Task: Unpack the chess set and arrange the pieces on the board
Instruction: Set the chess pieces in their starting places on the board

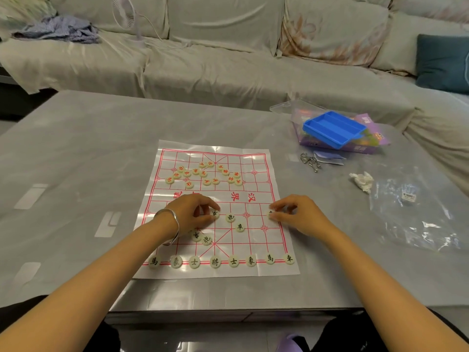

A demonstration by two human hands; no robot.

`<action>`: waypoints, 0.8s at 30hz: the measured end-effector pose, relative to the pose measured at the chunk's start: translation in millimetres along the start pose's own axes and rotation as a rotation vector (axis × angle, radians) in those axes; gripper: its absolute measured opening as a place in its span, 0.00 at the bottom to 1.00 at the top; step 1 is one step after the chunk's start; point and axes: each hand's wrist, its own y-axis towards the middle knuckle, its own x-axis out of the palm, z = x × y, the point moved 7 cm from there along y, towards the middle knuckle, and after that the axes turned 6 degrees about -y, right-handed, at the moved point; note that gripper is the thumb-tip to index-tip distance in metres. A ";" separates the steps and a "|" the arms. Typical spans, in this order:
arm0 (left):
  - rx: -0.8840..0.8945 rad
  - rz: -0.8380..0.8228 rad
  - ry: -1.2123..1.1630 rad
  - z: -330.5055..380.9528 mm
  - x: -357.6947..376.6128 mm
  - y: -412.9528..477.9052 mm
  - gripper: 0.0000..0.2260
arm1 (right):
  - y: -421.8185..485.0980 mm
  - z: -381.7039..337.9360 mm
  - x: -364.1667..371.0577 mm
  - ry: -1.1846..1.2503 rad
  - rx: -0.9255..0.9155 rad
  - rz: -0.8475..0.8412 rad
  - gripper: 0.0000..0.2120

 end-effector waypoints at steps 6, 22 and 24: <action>0.001 0.070 -0.005 6.8 -5.0 2.5 0.11 | -3.1 3.6 -2.7 -0.110 -0.037 0.061 0.12; 0.184 0.332 0.049 61.7 -7.9 -19.2 0.13 | -21.0 -68.3 34.1 0.653 0.049 -0.220 0.04; 0.172 0.323 0.065 60.1 -8.3 -18.4 0.16 | -15.0 -65.5 27.7 0.653 0.058 -0.170 0.04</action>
